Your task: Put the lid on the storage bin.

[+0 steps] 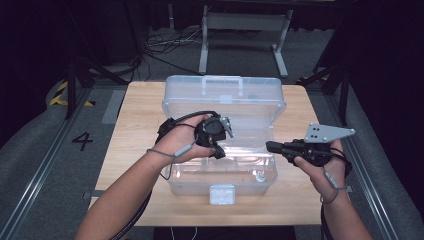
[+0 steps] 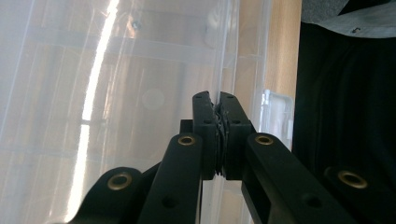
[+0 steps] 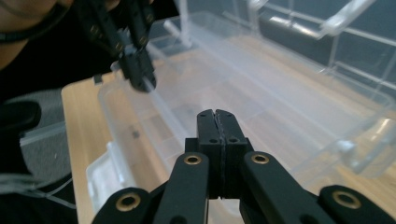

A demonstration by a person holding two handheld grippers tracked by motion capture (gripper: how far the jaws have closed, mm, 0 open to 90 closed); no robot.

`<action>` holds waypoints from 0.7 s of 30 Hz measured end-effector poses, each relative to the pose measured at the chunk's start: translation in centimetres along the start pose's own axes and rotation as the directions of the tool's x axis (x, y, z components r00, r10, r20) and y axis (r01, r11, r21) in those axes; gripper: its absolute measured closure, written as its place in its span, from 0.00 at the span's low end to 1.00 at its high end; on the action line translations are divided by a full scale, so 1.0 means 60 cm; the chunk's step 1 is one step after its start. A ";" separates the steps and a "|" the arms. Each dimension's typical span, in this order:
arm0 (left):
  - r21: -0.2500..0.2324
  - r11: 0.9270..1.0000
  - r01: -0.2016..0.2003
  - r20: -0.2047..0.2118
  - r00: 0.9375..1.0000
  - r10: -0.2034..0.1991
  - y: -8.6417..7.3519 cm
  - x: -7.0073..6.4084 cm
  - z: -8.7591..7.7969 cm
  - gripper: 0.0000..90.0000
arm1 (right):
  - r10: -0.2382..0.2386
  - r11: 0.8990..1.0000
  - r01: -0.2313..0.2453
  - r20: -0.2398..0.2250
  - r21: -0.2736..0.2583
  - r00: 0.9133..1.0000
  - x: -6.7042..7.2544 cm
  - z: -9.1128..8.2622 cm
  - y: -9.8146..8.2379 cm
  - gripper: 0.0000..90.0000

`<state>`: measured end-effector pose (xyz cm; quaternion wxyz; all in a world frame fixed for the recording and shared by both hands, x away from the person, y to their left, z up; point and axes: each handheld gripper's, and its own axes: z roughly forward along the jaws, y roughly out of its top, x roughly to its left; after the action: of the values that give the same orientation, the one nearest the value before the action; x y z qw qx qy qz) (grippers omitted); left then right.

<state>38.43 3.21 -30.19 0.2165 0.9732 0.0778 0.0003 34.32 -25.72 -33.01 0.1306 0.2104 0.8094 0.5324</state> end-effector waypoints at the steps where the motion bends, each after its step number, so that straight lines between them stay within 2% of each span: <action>1: -0.002 1.000 0.003 -0.001 1.000 -0.003 0.000 -0.001 0.000 0.97 | 0.010 1.000 -0.010 0.011 -0.013 1.000 -0.003 -0.002 -0.001 1.00; 5: -0.001 1.000 0.006 -0.006 1.000 -0.006 -0.001 -0.003 0.001 0.97 | 0.053 0.997 -0.051 0.034 -0.066 0.998 -0.014 -0.010 -0.004 1.00; 10: -0.001 1.000 0.006 -0.013 1.000 -0.006 -0.002 -0.006 0.002 0.97 | 0.093 0.991 -0.087 0.049 -0.106 0.995 -0.027 -0.015 -0.008 1.00; 21: 0.012 1.000 0.001 -0.018 1.000 0.000 -0.003 -0.013 0.006 0.97 | 0.127 0.985 -0.118 0.066 -0.124 0.990 -0.037 -0.020 -0.011 1.00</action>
<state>37.65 3.07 -30.57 0.2100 0.9744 0.0800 0.0086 35.61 -28.02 -33.17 0.1396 0.2711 0.7562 0.5790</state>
